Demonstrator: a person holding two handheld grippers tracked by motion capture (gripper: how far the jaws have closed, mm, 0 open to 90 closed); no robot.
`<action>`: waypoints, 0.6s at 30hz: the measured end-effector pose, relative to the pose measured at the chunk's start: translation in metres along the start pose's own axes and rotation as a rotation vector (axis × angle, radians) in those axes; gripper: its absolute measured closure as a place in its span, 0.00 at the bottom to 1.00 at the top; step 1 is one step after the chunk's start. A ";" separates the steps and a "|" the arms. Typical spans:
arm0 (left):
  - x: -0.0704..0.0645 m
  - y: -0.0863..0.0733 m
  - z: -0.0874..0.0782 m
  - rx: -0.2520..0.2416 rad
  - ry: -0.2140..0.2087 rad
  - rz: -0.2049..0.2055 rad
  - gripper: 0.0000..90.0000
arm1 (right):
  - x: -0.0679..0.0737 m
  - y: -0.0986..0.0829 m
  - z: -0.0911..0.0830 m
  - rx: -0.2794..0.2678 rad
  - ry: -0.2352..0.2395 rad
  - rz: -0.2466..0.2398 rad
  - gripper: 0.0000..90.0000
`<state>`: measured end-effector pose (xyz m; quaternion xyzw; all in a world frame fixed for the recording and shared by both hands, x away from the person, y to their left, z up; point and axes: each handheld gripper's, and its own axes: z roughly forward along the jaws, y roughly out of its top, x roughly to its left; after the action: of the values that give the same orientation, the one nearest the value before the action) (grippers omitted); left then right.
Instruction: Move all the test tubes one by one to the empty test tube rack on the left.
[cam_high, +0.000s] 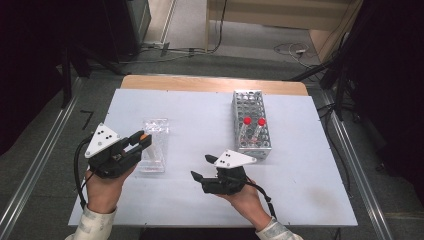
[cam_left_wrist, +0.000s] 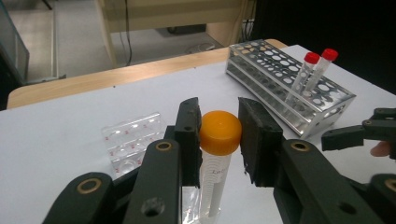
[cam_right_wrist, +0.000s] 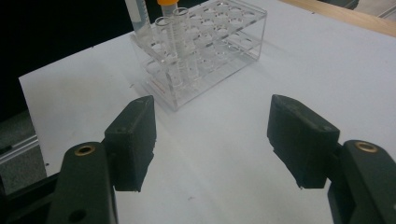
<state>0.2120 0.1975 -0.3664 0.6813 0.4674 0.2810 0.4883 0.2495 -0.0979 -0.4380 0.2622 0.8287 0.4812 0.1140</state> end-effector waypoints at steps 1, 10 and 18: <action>0.001 0.000 0.000 -0.003 0.011 0.002 0.78 | 0.000 0.000 0.000 0.000 0.000 0.000 0.35; 0.007 -0.009 0.010 0.007 0.059 0.007 0.78 | -0.001 0.000 0.000 0.005 -0.013 0.015 0.30; 0.008 -0.015 0.015 0.009 0.079 0.002 0.78 | -0.001 -0.001 0.000 0.005 -0.014 0.015 0.29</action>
<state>0.2223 0.1996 -0.3867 0.6724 0.4868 0.3061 0.4661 0.2504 -0.0985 -0.4387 0.2720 0.8271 0.4781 0.1158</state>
